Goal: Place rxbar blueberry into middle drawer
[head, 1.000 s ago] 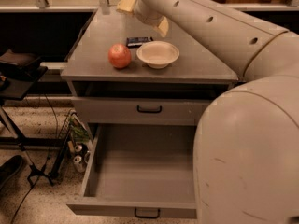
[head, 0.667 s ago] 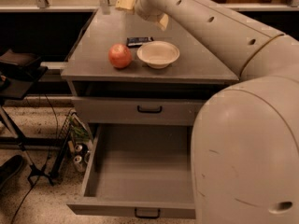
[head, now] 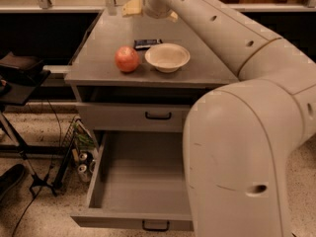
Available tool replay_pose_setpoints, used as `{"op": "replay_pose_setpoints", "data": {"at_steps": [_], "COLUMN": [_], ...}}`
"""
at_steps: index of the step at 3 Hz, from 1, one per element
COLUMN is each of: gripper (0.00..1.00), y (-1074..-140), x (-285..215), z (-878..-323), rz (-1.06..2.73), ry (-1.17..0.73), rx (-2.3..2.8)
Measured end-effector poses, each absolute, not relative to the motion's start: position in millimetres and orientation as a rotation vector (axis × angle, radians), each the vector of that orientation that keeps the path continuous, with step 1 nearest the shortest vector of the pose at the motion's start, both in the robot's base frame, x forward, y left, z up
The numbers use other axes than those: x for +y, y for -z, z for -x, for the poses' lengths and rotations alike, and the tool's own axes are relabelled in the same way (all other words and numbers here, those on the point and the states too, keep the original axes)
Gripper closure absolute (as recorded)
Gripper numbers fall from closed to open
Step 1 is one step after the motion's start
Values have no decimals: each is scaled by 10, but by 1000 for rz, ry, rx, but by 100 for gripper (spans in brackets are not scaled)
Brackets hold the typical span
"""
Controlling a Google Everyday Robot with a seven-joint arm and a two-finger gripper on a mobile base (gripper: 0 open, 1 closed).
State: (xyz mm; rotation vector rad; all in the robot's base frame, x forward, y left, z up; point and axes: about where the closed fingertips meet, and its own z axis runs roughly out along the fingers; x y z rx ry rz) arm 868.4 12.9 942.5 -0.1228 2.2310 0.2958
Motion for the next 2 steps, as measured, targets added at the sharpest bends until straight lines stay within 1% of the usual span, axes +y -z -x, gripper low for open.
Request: {"op": "replay_pose_setpoints", "data": {"at_steps": [1, 2], "gripper": [0, 0], "y": [-9293, -9188], "x": [197, 267], "z": [-8777, -8860], "rz": [251, 322], "ry": [-146, -35], "rx": [2258, 2284]}}
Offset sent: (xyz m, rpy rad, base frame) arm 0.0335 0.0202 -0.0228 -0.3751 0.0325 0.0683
